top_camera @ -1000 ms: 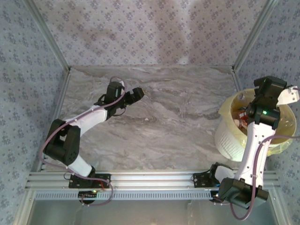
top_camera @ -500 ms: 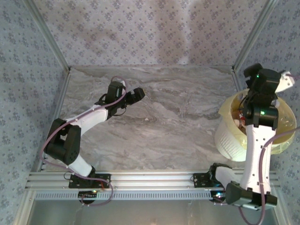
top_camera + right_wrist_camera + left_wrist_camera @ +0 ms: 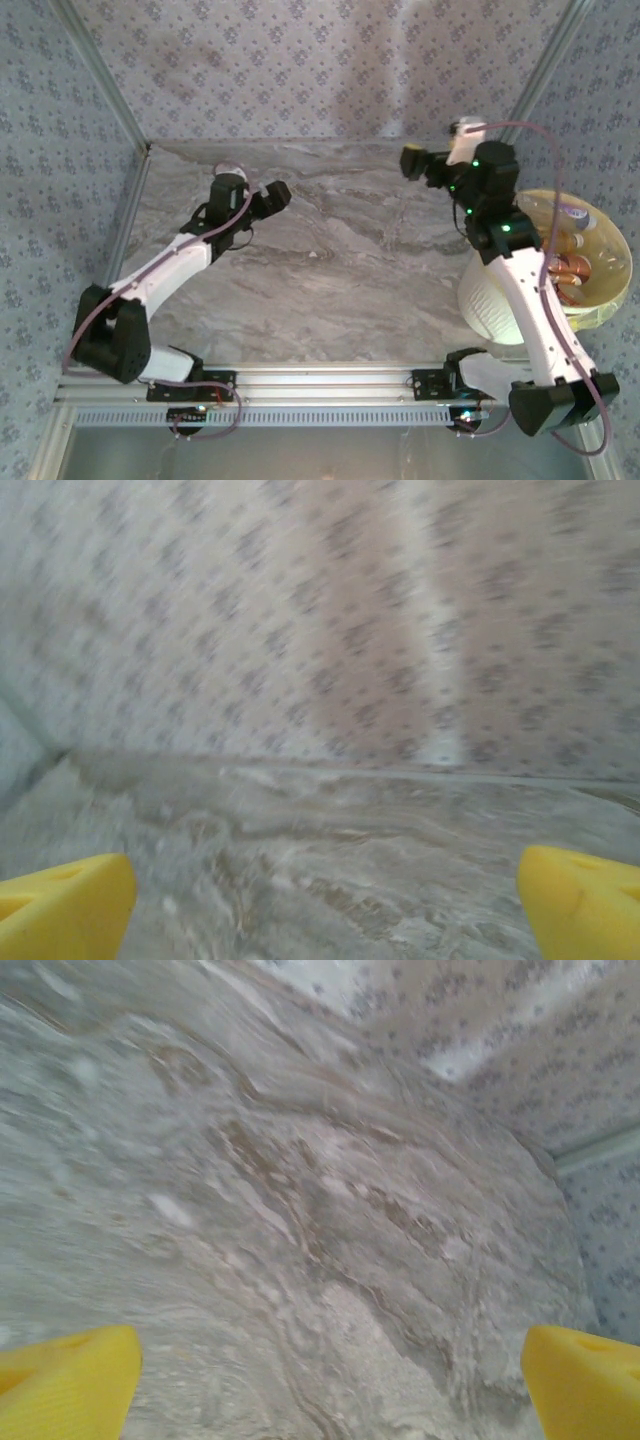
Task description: Put the plastic bottles in the bin
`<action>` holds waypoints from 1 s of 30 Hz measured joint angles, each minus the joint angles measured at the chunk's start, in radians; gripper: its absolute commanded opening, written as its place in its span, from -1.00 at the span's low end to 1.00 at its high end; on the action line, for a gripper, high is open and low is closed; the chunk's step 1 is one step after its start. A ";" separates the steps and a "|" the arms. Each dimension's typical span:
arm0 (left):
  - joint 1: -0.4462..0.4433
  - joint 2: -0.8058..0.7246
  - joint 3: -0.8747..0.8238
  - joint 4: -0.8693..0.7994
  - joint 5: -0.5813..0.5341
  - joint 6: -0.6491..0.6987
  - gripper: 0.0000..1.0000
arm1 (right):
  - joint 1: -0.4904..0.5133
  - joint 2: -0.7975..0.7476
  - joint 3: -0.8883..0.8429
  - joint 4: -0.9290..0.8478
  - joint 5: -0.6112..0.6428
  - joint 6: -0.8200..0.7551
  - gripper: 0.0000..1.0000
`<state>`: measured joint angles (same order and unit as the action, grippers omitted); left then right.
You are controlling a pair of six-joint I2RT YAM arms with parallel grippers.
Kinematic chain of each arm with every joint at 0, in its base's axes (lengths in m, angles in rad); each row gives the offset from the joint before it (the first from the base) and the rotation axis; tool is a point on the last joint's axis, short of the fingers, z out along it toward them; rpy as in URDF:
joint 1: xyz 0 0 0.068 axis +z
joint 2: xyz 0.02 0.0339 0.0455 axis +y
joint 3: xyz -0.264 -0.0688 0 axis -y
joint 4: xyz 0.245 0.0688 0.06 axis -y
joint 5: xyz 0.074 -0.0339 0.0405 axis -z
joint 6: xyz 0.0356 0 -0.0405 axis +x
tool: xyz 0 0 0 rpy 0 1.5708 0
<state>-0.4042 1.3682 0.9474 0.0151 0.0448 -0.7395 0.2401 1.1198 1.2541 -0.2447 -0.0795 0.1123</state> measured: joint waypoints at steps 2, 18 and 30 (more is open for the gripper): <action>0.032 -0.054 -0.031 -0.020 -0.041 0.007 0.95 | 0.023 0.023 -0.049 0.038 -0.023 -0.062 1.00; 0.193 -0.294 -0.261 -0.123 -0.449 0.218 0.96 | -0.105 0.141 -0.441 0.227 -0.155 -0.253 1.00; 0.313 -0.161 -0.455 0.219 -0.476 0.533 0.95 | -0.196 0.313 -0.586 0.460 -0.111 -0.244 1.00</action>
<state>-0.0914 1.2072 0.4923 0.2344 -0.4313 -0.2062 0.0441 1.4326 0.6685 0.2153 -0.1909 -0.1314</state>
